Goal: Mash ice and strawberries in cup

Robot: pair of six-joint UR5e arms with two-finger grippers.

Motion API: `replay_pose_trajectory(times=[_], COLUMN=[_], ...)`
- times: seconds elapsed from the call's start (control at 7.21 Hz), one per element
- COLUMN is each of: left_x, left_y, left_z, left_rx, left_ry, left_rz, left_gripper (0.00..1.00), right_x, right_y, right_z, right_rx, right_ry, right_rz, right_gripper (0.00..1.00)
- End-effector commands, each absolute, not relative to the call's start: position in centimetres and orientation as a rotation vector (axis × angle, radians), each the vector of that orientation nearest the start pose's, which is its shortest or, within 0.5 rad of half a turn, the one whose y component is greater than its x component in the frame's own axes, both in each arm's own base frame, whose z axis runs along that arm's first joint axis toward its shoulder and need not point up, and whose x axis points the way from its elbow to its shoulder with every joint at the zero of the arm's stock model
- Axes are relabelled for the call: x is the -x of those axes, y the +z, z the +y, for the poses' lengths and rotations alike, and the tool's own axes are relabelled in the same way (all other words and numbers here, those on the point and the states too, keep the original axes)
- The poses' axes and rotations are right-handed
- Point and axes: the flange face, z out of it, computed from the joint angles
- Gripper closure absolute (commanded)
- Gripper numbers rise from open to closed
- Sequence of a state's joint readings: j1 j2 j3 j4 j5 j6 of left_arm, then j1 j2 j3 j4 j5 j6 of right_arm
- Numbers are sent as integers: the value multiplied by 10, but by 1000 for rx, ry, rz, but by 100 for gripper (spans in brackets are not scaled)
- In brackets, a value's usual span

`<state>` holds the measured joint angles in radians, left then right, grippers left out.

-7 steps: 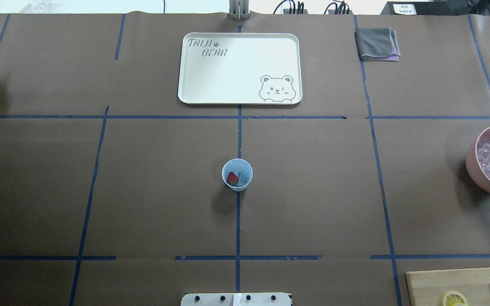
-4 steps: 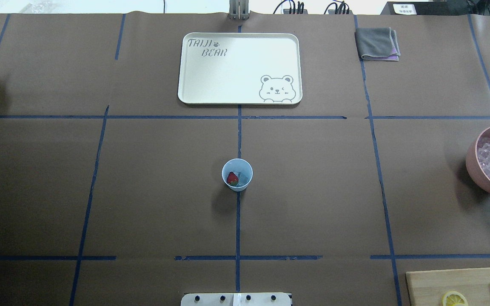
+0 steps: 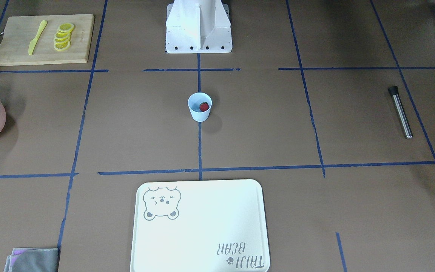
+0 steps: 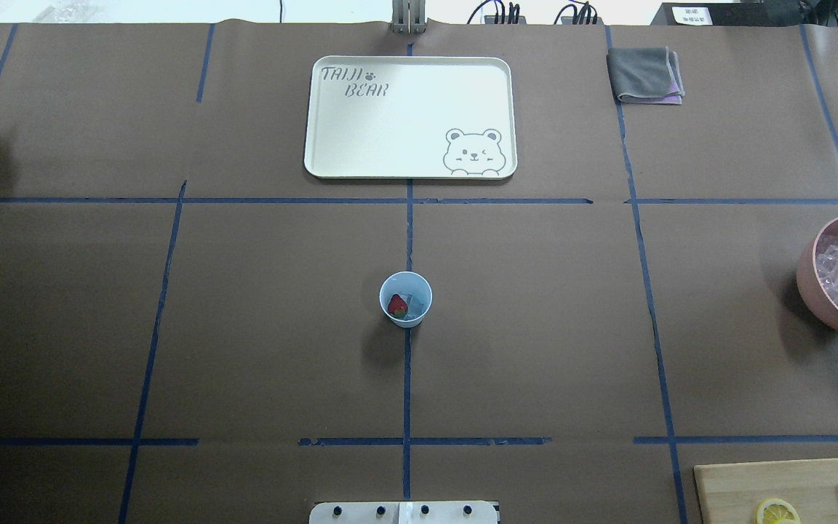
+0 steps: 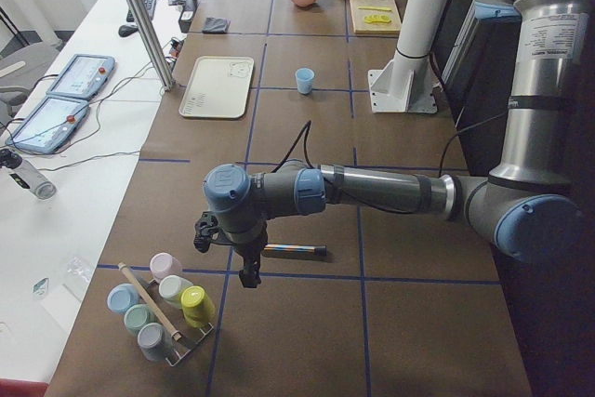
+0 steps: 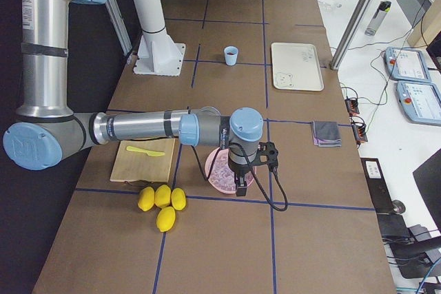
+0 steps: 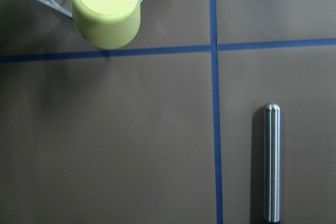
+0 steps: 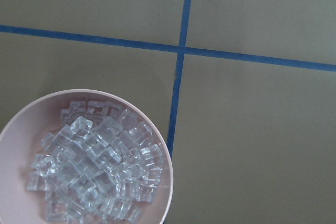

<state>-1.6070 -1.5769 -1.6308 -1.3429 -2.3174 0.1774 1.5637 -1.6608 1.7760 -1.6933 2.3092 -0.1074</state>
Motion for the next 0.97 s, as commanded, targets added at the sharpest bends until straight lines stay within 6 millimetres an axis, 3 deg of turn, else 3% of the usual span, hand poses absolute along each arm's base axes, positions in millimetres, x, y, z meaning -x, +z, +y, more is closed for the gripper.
replay_pose_trajectory(times=[0.0, 0.83], left_x=[82, 82], left_y=[658, 657], left_z=[-469, -457], left_rx=[95, 91], left_ry=[66, 70], left_rz=[756, 753], left_gripper=[0, 0], right_x=[-60, -58], right_y=[616, 618], right_z=[-451, -451], right_rx=[-25, -19], right_ry=[-111, -113], right_rz=[-741, -743], right_gripper=[1, 1])
